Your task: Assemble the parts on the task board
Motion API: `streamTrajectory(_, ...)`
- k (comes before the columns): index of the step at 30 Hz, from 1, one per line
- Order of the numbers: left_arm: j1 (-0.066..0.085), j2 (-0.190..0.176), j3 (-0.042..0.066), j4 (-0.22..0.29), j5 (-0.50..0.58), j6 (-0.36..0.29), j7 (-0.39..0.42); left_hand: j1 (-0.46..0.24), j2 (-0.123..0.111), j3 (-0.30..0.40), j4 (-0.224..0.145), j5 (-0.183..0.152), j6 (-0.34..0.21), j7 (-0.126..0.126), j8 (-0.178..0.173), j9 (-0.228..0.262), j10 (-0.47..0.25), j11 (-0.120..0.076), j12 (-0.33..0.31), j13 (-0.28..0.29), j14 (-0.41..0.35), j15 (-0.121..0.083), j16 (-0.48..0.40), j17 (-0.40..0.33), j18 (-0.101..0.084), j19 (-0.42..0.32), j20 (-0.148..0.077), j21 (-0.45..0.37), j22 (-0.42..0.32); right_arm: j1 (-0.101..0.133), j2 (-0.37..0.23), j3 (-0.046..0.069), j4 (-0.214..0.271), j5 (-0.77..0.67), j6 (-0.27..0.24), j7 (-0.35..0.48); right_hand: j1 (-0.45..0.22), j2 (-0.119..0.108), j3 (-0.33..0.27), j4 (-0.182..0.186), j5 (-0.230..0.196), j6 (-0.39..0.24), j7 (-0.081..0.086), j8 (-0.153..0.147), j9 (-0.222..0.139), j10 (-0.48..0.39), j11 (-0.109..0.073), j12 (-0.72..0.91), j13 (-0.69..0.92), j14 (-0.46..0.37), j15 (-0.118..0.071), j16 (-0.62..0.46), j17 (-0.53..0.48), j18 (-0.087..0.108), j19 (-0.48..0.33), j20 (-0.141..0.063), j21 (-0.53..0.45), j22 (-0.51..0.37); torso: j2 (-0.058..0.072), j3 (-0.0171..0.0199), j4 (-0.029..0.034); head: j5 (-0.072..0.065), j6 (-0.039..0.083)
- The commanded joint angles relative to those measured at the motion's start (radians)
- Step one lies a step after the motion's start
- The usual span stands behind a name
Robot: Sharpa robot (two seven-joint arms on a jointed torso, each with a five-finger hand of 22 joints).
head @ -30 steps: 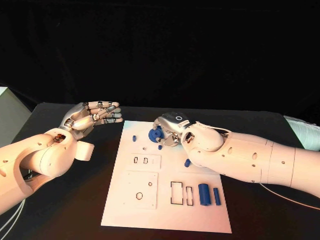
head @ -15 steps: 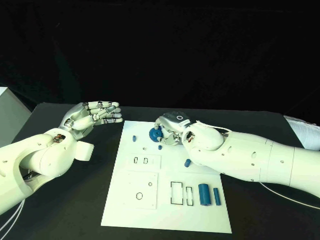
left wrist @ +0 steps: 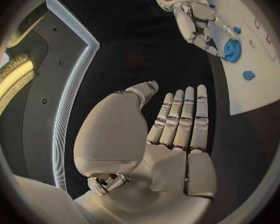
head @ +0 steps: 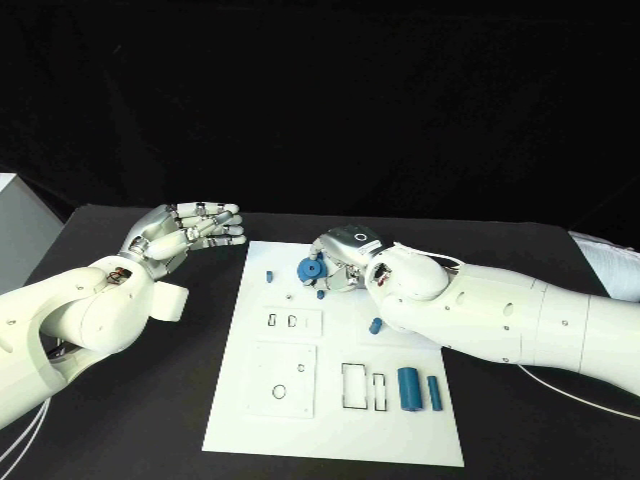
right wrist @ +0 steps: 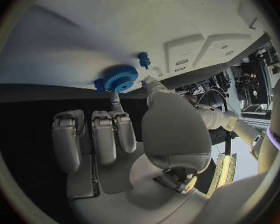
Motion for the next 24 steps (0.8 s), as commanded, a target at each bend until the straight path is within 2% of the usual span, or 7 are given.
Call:
streamTrajectory(1, 0.000, 0.001, 0.001, 0.002, -0.003, 0.012, 0.004, 0.002, 0.009, 0.000, -0.007, -0.004, -0.009, 0.057, -0.001, 0.001, -0.005, -0.002, 0.001, -0.001, 0.000, 0.008, -0.007, -0.001, 0.006, 0.001, 0.007, -0.005, -0.001, -0.002, -0.002, -0.002, 0.005, 0.034, 0.025, 0.040, -0.013, 0.009, -0.012, 0.000, 0.011, 0.009, -0.002, -0.001, 0.000, 0.090, 0.007, -0.003, 0.250, 0.104, 0.006, 0.004, 0.263, -0.008, 0.094, 0.004, -0.005, 0.244, 0.000, -0.0001, -0.0003, 0.000, 0.000)
streamTrajectory(13, 0.000, 0.000, 0.001, 0.001, -0.003, 0.010, 0.002, 0.001, 0.009, 0.000, -0.007, -0.004, -0.009, 0.058, -0.001, 0.001, -0.006, -0.001, 0.001, -0.001, 0.000, 0.008, -0.009, -0.002, 0.006, 0.001, 0.007, -0.007, -0.003, -0.003, -0.015, -0.002, 0.005, 0.051, 0.043, 0.039, -0.063, 0.047, -0.016, 0.000, 0.059, 0.023, -0.006, 0.005, -0.002, 0.098, 0.004, 0.003, 0.256, 0.104, 0.003, 0.004, 0.263, -0.009, 0.096, 0.001, -0.003, 0.246, 0.000, 0.0004, 0.0000, 0.001, -0.002)
streamTrajectory(24, 0.000, 0.000, 0.001, 0.000, -0.004, 0.007, -0.001, 0.001, 0.009, 0.000, -0.007, -0.004, -0.009, 0.058, -0.001, 0.001, -0.006, -0.001, 0.001, -0.001, 0.000, 0.008, -0.011, -0.003, 0.006, 0.001, 0.007, -0.008, -0.003, -0.006, -0.037, -0.003, 0.023, 0.071, 0.047, 0.044, -0.086, 0.060, -0.012, 0.000, 0.072, 0.031, -0.008, 0.010, -0.002, 0.107, 0.002, 0.011, 0.263, 0.104, 0.002, 0.004, 0.263, -0.012, 0.100, 0.000, 0.006, 0.254, 0.000, 0.0007, -0.0011, 0.002, -0.003)
